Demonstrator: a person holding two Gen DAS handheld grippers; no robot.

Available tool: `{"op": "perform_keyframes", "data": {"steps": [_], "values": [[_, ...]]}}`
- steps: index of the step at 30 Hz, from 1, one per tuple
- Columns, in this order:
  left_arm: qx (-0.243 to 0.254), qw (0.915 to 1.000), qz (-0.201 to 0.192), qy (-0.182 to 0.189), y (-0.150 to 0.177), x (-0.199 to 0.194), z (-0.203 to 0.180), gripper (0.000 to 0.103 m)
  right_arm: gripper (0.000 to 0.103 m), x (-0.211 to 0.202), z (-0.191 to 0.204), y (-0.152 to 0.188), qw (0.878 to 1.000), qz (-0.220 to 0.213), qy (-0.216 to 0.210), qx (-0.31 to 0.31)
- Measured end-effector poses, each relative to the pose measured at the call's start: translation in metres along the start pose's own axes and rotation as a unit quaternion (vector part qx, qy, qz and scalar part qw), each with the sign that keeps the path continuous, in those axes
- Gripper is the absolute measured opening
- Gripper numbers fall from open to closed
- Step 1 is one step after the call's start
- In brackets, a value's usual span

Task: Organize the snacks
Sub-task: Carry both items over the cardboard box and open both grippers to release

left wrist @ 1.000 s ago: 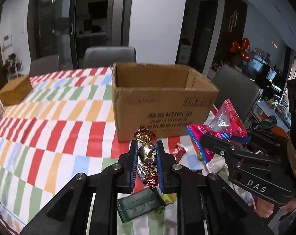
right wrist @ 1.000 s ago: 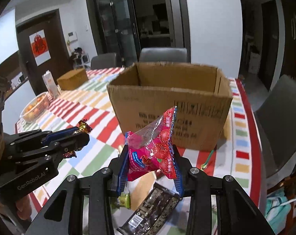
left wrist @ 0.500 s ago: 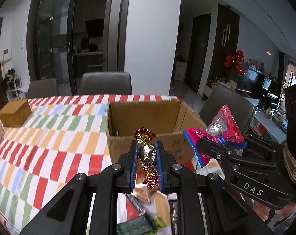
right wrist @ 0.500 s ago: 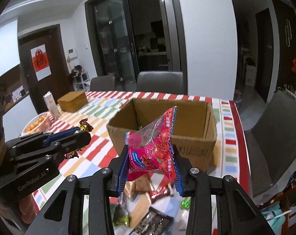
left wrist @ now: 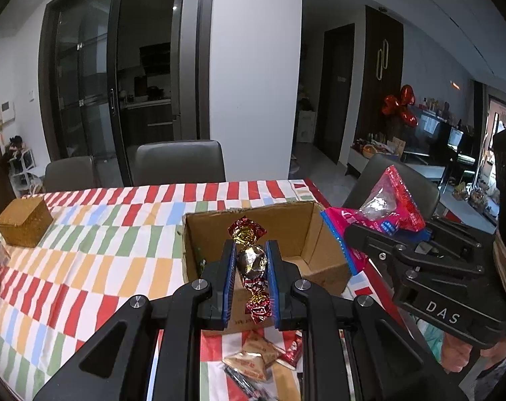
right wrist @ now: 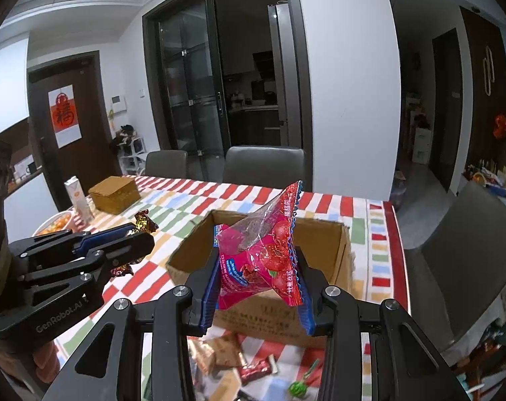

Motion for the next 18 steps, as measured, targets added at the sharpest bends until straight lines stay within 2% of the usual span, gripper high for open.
{"op": "perform_keyframes", "data": {"steps": [9, 18], "values": [[0.009, 0.9998, 0.017, -0.003, -0.019, 0.033, 0.006, 0.019, 0.040, 0.028, -0.015, -0.013, 1.000, 0.022, 0.020, -0.002], [-0.006, 0.9978, 0.065, 0.013, -0.016, 0.075, 0.014, 0.019, 0.040, 0.063, -0.029, -0.015, 0.998, 0.060, 0.027, 0.006]]}}
Point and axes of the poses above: each gripper's, at about its wrist camera, not at the fingertips, and x roughly the way its jaws point, z to its left, y to its underside, the point moved 6 cm from there along x, roughly the way its jaws point, and after that the axes turned 6 degrees about z, right-handed, at the moved point
